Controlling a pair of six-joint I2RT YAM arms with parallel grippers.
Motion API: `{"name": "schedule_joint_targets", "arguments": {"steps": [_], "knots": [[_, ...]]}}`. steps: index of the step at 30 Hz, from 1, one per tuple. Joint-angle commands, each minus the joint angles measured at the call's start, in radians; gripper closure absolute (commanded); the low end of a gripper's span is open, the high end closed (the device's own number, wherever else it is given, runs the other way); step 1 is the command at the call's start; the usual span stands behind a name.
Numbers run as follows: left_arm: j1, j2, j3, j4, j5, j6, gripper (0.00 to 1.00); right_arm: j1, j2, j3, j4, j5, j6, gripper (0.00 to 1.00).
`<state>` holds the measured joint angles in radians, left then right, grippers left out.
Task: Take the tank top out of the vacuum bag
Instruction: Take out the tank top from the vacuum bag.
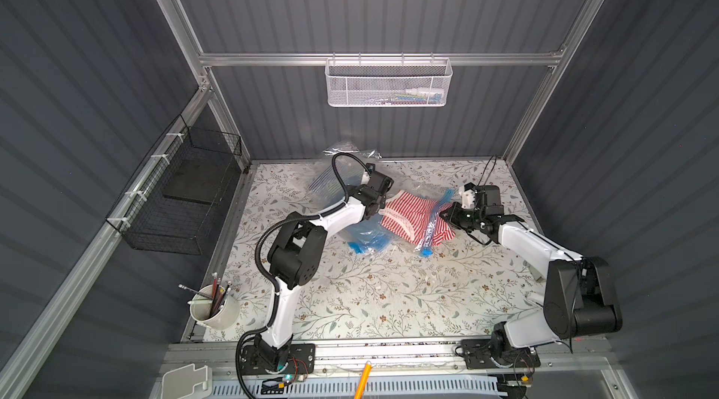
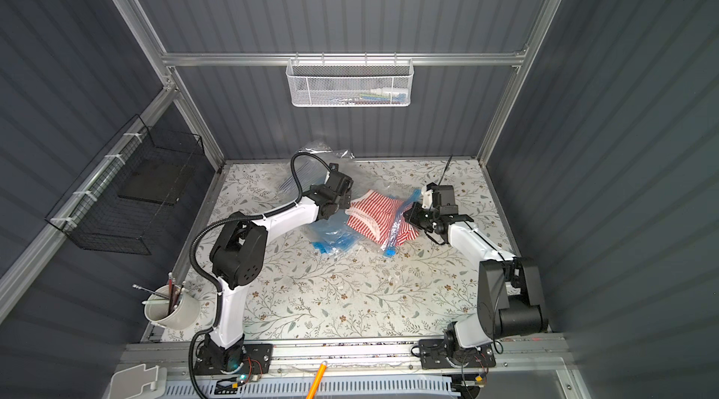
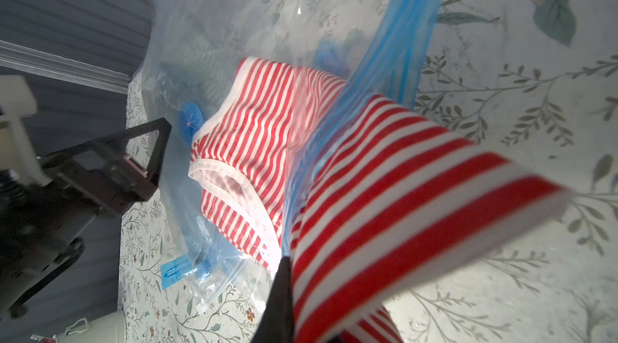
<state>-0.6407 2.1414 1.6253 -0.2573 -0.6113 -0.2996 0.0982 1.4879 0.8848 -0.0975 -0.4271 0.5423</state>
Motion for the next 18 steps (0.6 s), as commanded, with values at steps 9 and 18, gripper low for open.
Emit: {"name": "schedule_joint_targets", "arguments": {"steps": [9, 18], "knots": [[0.031, 0.242, 0.175, -0.182, -0.048, -0.131, 0.03, -0.033, -0.018, 0.048, -0.05, 0.066, 0.001, 1.0], [0.069, 0.287, 0.174, -0.202, 0.008, -0.165, 0.07, -0.113, -0.104, 0.014, -0.099, 0.169, 0.014, 1.0]]}}
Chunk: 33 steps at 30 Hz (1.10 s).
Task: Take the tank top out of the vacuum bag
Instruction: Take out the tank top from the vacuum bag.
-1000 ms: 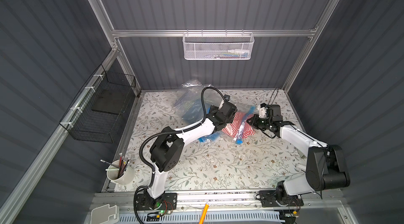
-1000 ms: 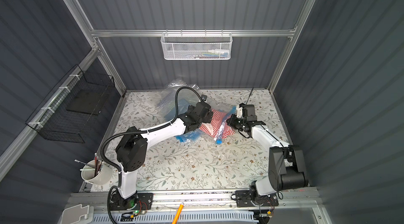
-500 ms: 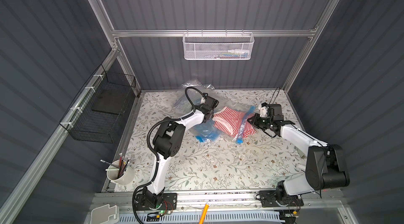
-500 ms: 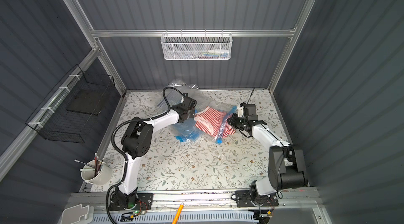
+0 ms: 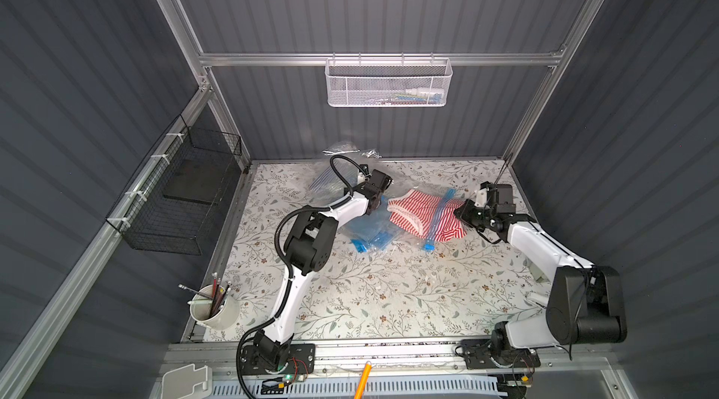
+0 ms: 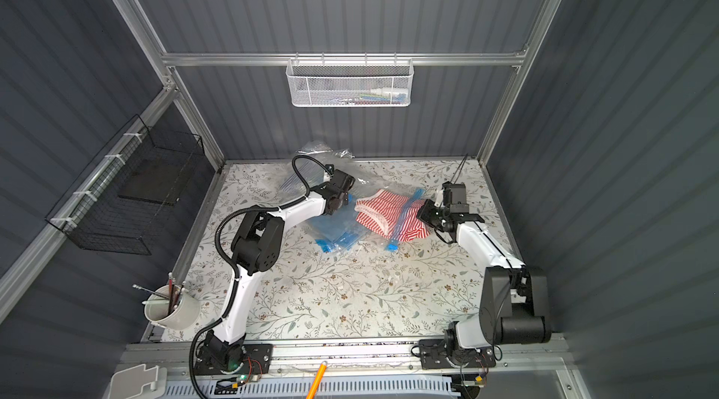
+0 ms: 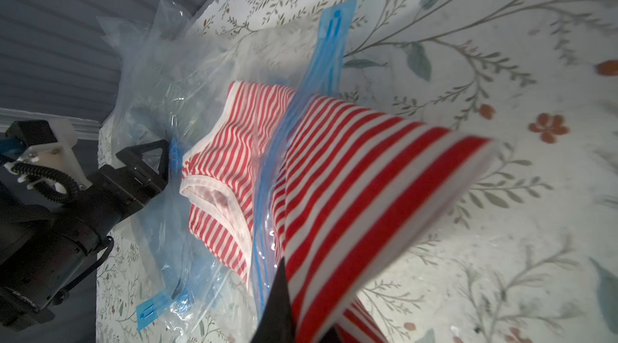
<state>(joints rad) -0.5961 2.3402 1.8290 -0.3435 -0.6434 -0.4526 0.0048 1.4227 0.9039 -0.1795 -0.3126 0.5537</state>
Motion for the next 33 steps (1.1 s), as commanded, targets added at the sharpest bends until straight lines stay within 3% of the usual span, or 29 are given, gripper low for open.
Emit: {"name": "schedule_joint_targets", "arguments": {"steps": [1, 18, 26, 33], "knots": [[0.025, 0.088, -0.039, -0.106, 0.045, -0.014, 0.08, -0.024, -0.045, -0.002, -0.023, 0.062, 0.002, 1.0], [0.052, 0.089, -0.098, -0.053, 0.087, -0.019, 0.08, -0.204, -0.046, 0.019, -0.116, 0.309, -0.013, 1.0], [0.057, 0.103, -0.087, -0.04, 0.105, -0.008, 0.08, -0.253, 0.049, 0.068, -0.114, 0.448, -0.024, 1.0], [0.08, 0.071, -0.132, -0.021, 0.094, -0.005, 0.08, -0.288, 0.113, 0.135, -0.134, 0.496, -0.029, 1.0]]}}
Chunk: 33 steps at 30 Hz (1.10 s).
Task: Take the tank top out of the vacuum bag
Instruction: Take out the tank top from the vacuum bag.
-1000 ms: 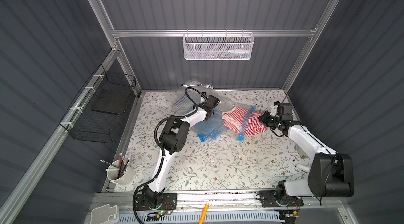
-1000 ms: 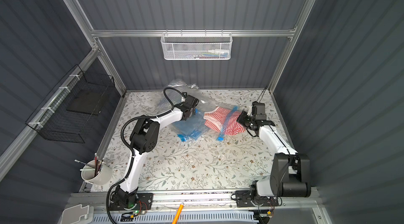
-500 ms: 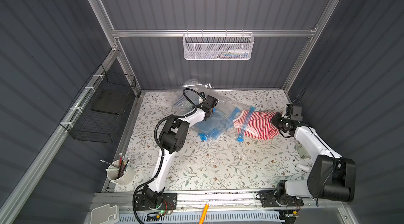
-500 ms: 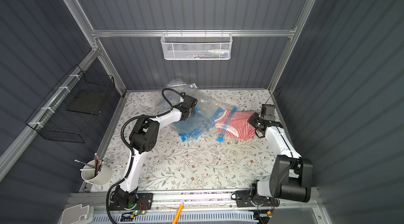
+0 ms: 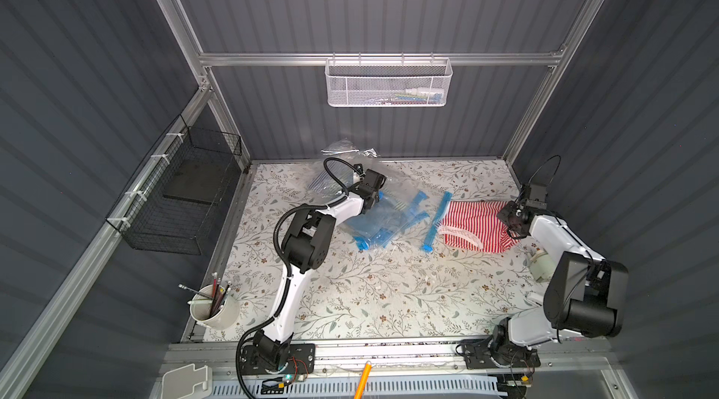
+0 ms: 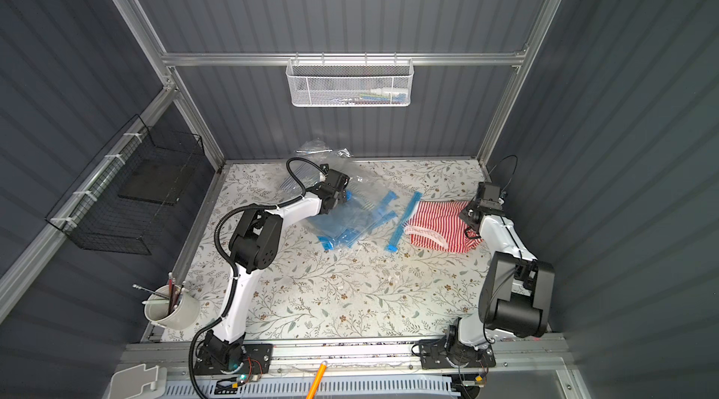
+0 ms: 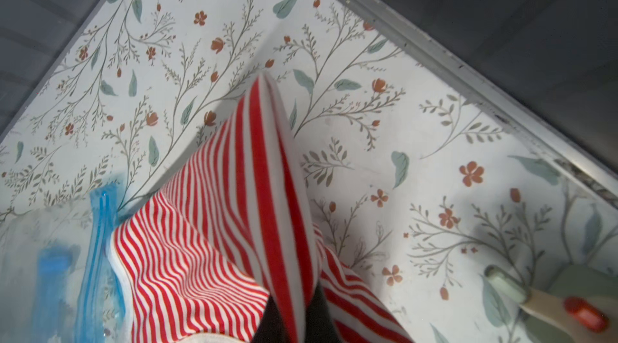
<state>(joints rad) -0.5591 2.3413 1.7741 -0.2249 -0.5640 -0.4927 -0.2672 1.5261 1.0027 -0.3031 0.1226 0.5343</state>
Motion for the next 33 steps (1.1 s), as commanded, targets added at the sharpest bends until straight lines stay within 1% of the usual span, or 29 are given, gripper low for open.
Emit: {"name": "schedule_joint_targets", "arguments": {"steps": [1, 3, 6, 7, 8, 10, 11, 12, 16, 19, 23, 26, 28, 30, 33], "knots": [[0.051, 0.065, -0.086, -0.136, 0.015, 0.032, 0.08, -0.017, 0.017, 0.04, -0.011, 0.066, -0.01, 1.0], [0.066, 0.055, -0.101, -0.124, 0.02, 0.03, 0.08, -0.019, 0.024, 0.041, -0.011, 0.065, -0.004, 1.0], [0.073, 0.049, -0.105, -0.121, 0.019, 0.038, 0.08, -0.02, 0.053, 0.044, 0.003, 0.007, -0.008, 1.0], [0.073, 0.047, -0.105, -0.122, 0.018, 0.038, 0.08, -0.021, 0.07, 0.055, -0.009, 0.0, -0.008, 0.98], [0.073, 0.044, -0.105, -0.122, 0.018, 0.037, 0.08, -0.02, 0.083, 0.065, -0.017, -0.001, -0.012, 0.82], [0.073, 0.036, -0.108, -0.122, 0.019, 0.04, 0.08, -0.021, 0.094, 0.076, -0.024, -0.003, -0.016, 0.57], [0.073, 0.031, -0.111, -0.118, 0.021, 0.039, 0.08, -0.02, 0.091, 0.078, -0.024, -0.007, -0.015, 0.43], [0.073, 0.025, -0.113, -0.118, 0.022, 0.041, 0.08, -0.021, 0.087, 0.077, -0.018, -0.013, -0.018, 0.37], [0.073, 0.001, -0.117, -0.115, 0.035, 0.042, 0.08, -0.02, 0.065, 0.102, -0.03, -0.002, -0.035, 0.21], [0.072, -0.02, -0.121, -0.113, 0.058, 0.04, 0.08, -0.017, 0.056, 0.125, -0.051, 0.006, -0.052, 0.21], [0.07, -0.05, -0.128, -0.113, 0.079, 0.042, 0.08, -0.01, 0.05, 0.158, -0.108, 0.092, -0.081, 0.18], [0.069, -0.075, -0.134, -0.111, 0.081, 0.049, 0.08, 0.003, 0.031, 0.167, -0.119, 0.106, -0.095, 0.12], [0.067, -0.091, -0.138, -0.111, 0.082, 0.053, 0.08, 0.017, 0.022, 0.171, -0.127, 0.126, -0.104, 0.1], [0.064, -0.107, -0.137, -0.113, 0.085, 0.06, 0.08, 0.02, 0.012, 0.167, -0.122, 0.081, -0.104, 0.09], [0.055, -0.135, -0.14, -0.118, 0.089, 0.073, 0.07, 0.027, -0.007, 0.133, -0.066, -0.105, -0.086, 0.1]]}}
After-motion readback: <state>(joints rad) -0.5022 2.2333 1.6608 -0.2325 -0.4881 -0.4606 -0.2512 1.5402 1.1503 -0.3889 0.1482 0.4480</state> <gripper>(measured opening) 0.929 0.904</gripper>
